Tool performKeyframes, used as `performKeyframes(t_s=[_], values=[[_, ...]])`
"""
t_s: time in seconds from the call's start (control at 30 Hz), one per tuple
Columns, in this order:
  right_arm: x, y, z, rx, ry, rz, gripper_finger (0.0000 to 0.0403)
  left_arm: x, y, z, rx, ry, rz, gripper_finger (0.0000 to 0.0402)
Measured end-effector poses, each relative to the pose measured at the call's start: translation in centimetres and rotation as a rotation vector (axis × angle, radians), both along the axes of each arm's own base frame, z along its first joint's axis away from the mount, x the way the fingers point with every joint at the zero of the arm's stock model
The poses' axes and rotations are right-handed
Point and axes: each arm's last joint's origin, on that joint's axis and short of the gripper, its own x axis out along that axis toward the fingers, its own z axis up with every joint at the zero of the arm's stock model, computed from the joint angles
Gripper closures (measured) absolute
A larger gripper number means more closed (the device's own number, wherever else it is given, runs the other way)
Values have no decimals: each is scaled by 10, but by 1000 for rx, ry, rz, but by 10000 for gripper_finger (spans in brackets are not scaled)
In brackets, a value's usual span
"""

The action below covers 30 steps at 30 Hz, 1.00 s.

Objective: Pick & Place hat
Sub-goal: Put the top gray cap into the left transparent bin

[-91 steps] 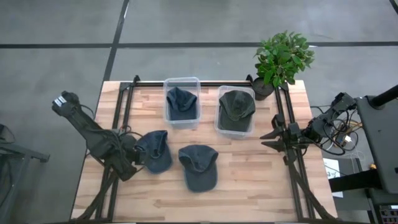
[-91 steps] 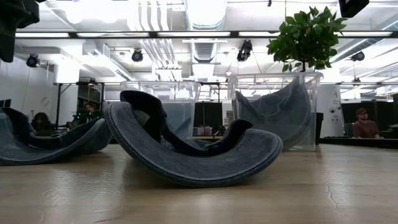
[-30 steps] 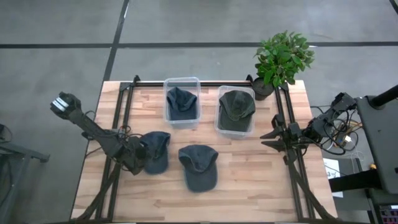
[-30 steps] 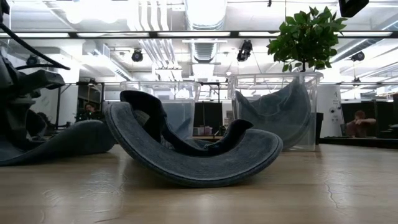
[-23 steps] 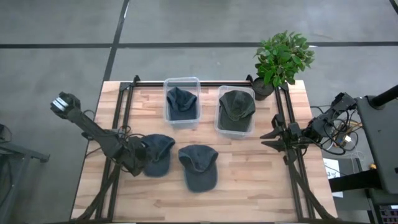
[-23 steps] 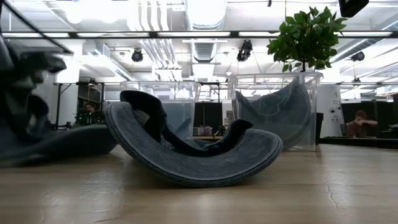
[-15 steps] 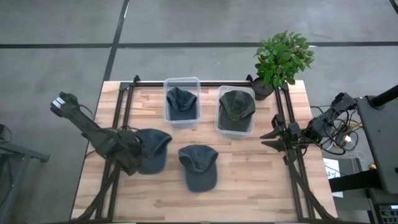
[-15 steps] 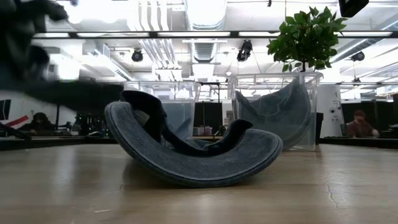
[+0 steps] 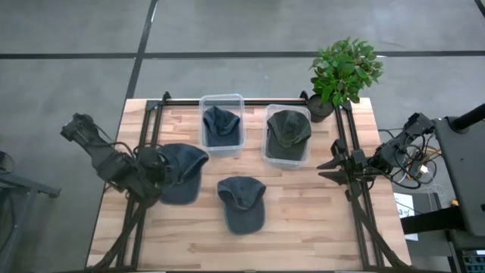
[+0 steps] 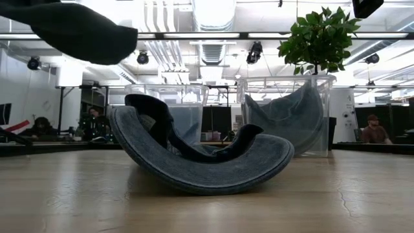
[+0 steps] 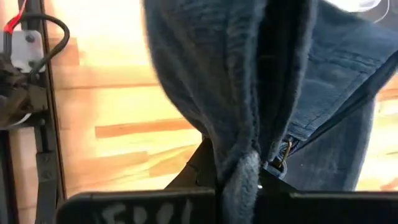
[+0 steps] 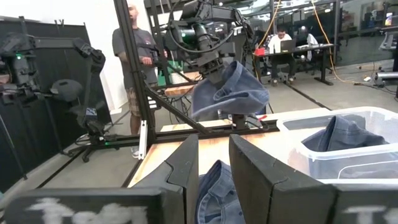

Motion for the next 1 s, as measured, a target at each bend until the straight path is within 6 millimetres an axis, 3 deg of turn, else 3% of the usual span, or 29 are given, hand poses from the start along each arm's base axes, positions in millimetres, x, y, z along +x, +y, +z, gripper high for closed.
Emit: performKeyframes(t_s=[0.23, 0.57, 0.77, 1.0], values=[[0, 0, 0, -7, 0, 0, 316, 3, 0, -1, 90, -51, -45, 400], [0, 0, -1, -15, 4, 0, 316, 21, -3, 21, 552, -378, -244, 400], [0, 0, -1, -15, 4, 0, 316, 29, -7, 27, 789, -386, -323, 400], [0, 0, -1, -20, 10, 0, 316, 30, -7, 21, 880, -350, -340, 400]])
